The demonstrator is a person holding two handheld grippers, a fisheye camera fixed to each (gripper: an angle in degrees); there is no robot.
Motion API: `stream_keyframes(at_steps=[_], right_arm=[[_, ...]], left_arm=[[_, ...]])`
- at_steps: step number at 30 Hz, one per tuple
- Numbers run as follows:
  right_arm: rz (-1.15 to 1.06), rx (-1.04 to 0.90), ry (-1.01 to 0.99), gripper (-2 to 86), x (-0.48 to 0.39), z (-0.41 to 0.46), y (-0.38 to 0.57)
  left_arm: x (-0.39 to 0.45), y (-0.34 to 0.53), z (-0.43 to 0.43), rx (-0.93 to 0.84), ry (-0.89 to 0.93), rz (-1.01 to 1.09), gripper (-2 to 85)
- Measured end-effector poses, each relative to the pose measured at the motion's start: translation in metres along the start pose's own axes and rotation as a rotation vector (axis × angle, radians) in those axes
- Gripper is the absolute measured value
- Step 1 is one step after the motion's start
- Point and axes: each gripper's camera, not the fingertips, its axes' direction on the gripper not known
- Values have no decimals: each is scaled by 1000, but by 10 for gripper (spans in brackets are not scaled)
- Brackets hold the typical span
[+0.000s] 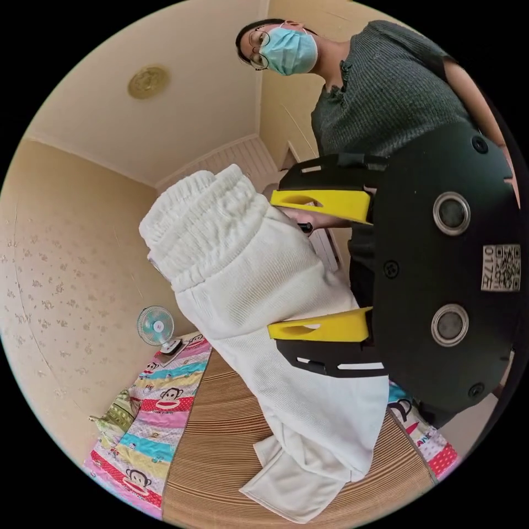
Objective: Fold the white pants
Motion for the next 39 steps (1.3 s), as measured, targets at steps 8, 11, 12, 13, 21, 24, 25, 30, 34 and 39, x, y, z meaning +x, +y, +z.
stream_keyframes(at_steps=[8,11,12,13,21,24,25,30,34,39], right_arm=[[-173,70,-19,10,-30,-91,-53],[-256,35,-27,11,-45,-114,-69],[-282,41,6,11,-51,-128,-74],[-293,51,29,11,-54,-137,-77],[-271,599,-52,14,22,-305,-71],[-86,785,-960,15,146,-279,-51],[-65,793,-1062,15,158,-268,-46],[200,438,-1122,17,159,-203,-4],[435,354,-1275,18,172,-171,32],[548,143,-1253,22,163,-167,47]], left_arm=[[-18,2,-8,133,13,5,223],[-28,-2,13,69,-22,10,80],[-25,-3,14,78,5,69,38],[-17,-4,13,87,38,114,36],[149,-2,156,-356,-170,682,68],[167,32,241,-625,-135,813,99],[162,44,258,-693,-139,838,111],[137,70,254,-825,-109,888,113],[123,70,222,-912,-76,885,101],[103,53,106,-785,-249,894,54]])
